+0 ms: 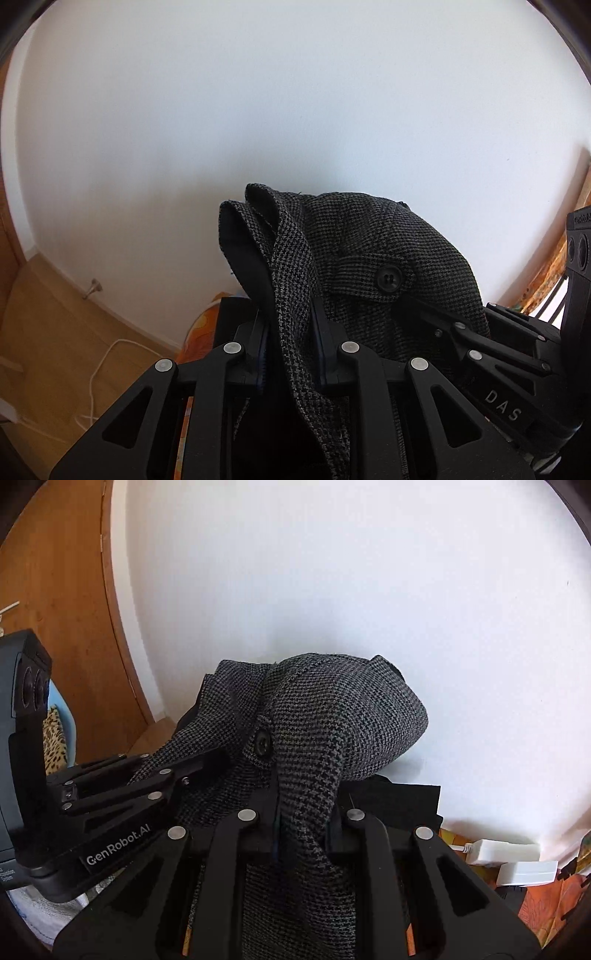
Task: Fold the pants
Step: 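Lower the pants onto the folded clothes stack and open both tools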
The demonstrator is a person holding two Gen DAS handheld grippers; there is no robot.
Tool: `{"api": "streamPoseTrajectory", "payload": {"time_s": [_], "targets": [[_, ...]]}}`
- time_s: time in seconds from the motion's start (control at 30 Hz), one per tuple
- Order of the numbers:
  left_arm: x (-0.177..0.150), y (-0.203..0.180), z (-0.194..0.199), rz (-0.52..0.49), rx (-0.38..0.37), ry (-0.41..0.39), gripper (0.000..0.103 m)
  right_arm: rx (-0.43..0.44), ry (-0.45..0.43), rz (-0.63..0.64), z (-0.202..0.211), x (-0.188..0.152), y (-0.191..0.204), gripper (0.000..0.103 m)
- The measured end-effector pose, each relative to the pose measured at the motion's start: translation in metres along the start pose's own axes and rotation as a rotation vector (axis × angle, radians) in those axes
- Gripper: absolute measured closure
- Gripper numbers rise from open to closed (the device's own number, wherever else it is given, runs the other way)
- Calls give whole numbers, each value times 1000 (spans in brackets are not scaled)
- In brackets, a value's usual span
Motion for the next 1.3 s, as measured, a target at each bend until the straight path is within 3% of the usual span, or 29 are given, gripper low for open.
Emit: {"api": "streamPoseTrajectory", "payload": {"time_s": [0.07, 0.2, 0.23, 0.3, 0.33, 0.43, 0.63, 0.77, 0.93, 1.13, 1.3], "targets": [[-10, 8, -12, 26, -9, 37, 85, -2, 55, -6, -13, -6, -12, 83], [-28, 11, -25, 56, -39, 99, 85, -90, 116, 21, -25, -18, -33, 65], [-32, 12, -26, 53, -34, 108, 81, -106, 113, 11, -23, -19, -40, 61], [-37, 14, -26, 42, 2, 126, 75, -115, 111, -26, -18, -20, -53, 44], [-39, 15, -25, 42, 15, 134, 70, -123, 115, -40, -15, -21, -60, 42], [-48, 20, -22, 44, 31, 163, 58, -198, 133, 3, -11, -31, -69, 42], [-70, 22, -4, -19, 111, 196, 57, -254, 169, 81, -13, -39, -64, 42], [-94, 31, 3, -78, 178, 221, 55, -251, 196, 67, -10, -48, -71, 38], [-98, 36, 19, -67, 216, 209, 55, -235, 186, 48, 16, -61, -72, 37], [-90, 25, 52, -63, 235, 181, 55, -221, 164, 36, 48, -72, -80, 37], [-92, 3, 82, -41, 207, 161, 55, -206, 140, 35, 90, -82, -90, 37]]}}
Point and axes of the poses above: each gripper's, at about its wrist camera, not at the fingertips, and z roughly against the way its jaws point, y to its left, x to its top, the point moved 6 cm from there along -z, roughly the way its jaws point, and after that the axes turned 11 degrees about -z, right-handed, at the moved point
